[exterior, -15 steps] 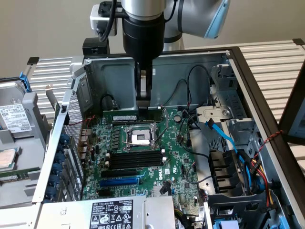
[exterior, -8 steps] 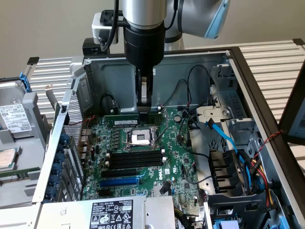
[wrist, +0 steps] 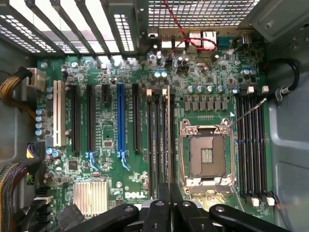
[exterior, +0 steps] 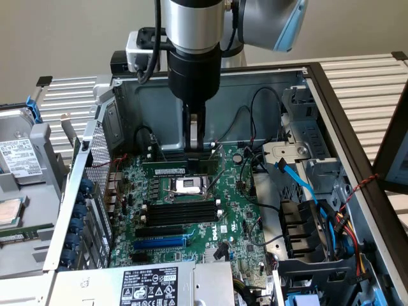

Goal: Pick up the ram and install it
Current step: 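Insert the ram into the slot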

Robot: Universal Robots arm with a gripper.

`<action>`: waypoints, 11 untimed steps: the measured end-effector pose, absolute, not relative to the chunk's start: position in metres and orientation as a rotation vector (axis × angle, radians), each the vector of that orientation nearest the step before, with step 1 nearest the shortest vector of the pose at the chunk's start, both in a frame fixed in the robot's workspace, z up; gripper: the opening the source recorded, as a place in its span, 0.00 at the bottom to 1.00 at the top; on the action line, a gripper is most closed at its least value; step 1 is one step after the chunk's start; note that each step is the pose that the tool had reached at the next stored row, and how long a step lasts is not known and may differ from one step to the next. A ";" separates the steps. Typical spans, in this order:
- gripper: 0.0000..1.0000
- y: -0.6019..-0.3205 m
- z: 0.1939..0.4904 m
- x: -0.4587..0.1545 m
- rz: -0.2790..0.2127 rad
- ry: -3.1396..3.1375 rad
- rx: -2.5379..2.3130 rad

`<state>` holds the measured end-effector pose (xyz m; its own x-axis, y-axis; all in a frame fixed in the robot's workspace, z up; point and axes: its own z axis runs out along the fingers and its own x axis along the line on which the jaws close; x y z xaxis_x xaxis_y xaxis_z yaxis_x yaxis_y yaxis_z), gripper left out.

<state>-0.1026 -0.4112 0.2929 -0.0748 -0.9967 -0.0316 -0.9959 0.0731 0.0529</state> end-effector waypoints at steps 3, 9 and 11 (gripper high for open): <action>0.13 -0.411 0.288 -0.102 -0.093 -2.293 2.129; 0.13 -0.411 0.277 -0.102 -0.092 -2.293 2.129; 0.13 -0.412 0.273 -0.102 -0.091 -2.293 2.130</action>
